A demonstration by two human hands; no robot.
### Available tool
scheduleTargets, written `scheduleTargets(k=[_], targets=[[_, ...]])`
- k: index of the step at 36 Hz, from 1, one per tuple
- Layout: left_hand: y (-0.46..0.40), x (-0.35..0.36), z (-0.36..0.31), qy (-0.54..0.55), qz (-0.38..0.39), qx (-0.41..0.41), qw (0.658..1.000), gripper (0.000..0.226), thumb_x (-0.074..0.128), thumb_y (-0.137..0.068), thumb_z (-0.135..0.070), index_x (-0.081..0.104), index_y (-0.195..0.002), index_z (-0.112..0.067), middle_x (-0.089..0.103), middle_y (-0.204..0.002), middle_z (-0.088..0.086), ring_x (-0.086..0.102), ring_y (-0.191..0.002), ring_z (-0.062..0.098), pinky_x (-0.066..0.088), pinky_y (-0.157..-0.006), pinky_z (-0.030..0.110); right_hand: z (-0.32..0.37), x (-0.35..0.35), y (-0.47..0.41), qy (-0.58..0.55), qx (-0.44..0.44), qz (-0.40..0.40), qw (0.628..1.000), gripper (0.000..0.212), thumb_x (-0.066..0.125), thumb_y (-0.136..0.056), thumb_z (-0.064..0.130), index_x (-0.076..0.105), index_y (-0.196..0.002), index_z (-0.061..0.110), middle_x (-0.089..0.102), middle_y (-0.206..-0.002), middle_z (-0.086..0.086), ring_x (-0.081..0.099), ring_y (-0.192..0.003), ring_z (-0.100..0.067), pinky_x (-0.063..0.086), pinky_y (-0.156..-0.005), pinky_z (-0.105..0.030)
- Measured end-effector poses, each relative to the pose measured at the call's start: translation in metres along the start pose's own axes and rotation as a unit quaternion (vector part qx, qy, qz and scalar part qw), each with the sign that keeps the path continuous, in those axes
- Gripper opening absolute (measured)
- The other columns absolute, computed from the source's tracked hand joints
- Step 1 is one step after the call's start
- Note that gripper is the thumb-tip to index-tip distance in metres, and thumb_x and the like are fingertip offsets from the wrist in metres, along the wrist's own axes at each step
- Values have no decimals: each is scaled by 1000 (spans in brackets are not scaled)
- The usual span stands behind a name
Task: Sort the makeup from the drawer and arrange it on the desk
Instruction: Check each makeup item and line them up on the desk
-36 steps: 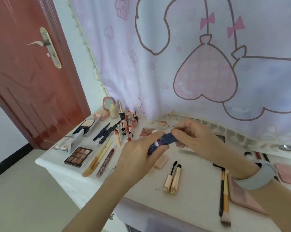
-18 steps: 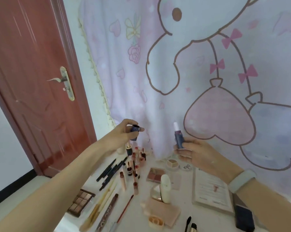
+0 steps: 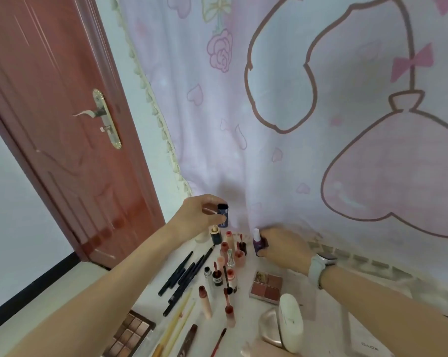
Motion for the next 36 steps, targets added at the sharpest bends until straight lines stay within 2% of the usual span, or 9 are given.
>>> scheduleTargets(k=[5, 13, 17, 20, 23, 28, 31, 34, 36], targets=[[-7, 1, 12, 23, -10, -5, 1000, 23, 68, -79, 0, 67, -95, -17, 71, -97, 6, 66, -87, 13, 48, -68, 9, 0, 12, -11, 27, 9, 5, 1000, 14, 56, -81, 29, 47, -74, 21, 49, -74, 5, 49, -71, -20, 37, -57, -27], [-7, 3, 16, 30, -18, -10, 999, 24, 70, -78, 0, 68, -99, -12, 71, -96, 6, 66, -88, 14, 47, -69, 8, -3, 22, -13, -3, 28, 4, 1000, 15, 59, -76, 34, 52, -71, 20, 61, -75, 2, 57, -70, -21, 46, -60, -30], [-4, 2, 13, 31, -18, -10, 999, 23, 70, -79, -2, 68, -96, -17, 71, -95, 4, 67, -88, 14, 46, -73, 13, -4, 26, -12, 5, 23, -2, 1000, 16, 59, -74, 37, 55, -71, 22, 62, -75, 2, 58, -69, -19, 46, -58, -29], [-2, 2, 12, 33, -17, -12, 999, 23, 71, -78, -3, 68, -97, -17, 72, -91, 3, 67, -80, 11, 45, -66, 10, -8, 27, -11, 12, 18, -1, 1000, 20, 58, -73, 41, 57, -75, 21, 62, -74, 5, 57, -66, -17, 43, -56, -26], [0, 2, 12, 40, -19, -10, 999, 23, 70, -78, -3, 68, -91, -22, 71, -90, 2, 67, -78, 11, 45, -65, 10, -11, 27, -10, 19, 8, -2, 1000, 25, 55, -75, 44, 57, -76, 20, 60, -73, 5, 57, -67, -18, 41, -54, -26], [2, 3, 13, 47, -23, -8, 999, 24, 69, -78, 2, 67, -89, -19, 69, -88, 5, 65, -73, 10, 45, -60, 7, -7, 23, -10, 18, 24, -7, 1000, 17, 60, -75, 41, 50, -72, 28, 56, -76, 9, 55, -71, -16, 38, -56, -25], [3, 5, 13, 44, -20, -11, 999, 24, 68, -78, 2, 66, -88, -19, 69, -89, 6, 65, -72, 11, 44, -59, 8, -5, 23, -7, 24, 32, -8, 999, 19, 56, -77, 42, 54, -72, 25, 60, -76, 6, 59, -70, -18, 42, -55, -25], [6, 3, 10, 48, -19, -6, 999, 24, 67, -79, 2, 66, -91, -19, 69, -91, 5, 65, -76, 12, 44, -61, 9, -7, 18, -4, 25, 43, 8, 999, 29, 56, -77, 48, 63, -85, 21, 64, -82, 2, 61, -72, -17, 45, -57, -26], [8, 1, 7, 49, -22, 3, 999, 25, 66, -80, 2, 67, -90, -21, 69, -90, 1, 64, -79, 11, 44, -63, 10, -11, 12, -1, 41, 61, 26, 997, 41, 58, -79, 49, 64, -102, 16, 66, -92, -1, 61, -79, -17, 51, -67, -30]])
Point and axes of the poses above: each hand's wrist, its own y-axis away from the middle knuckle, its own x-axis out of the palm, z = x × y, the point moved 1 cm from there along -y, towards the middle knuckle
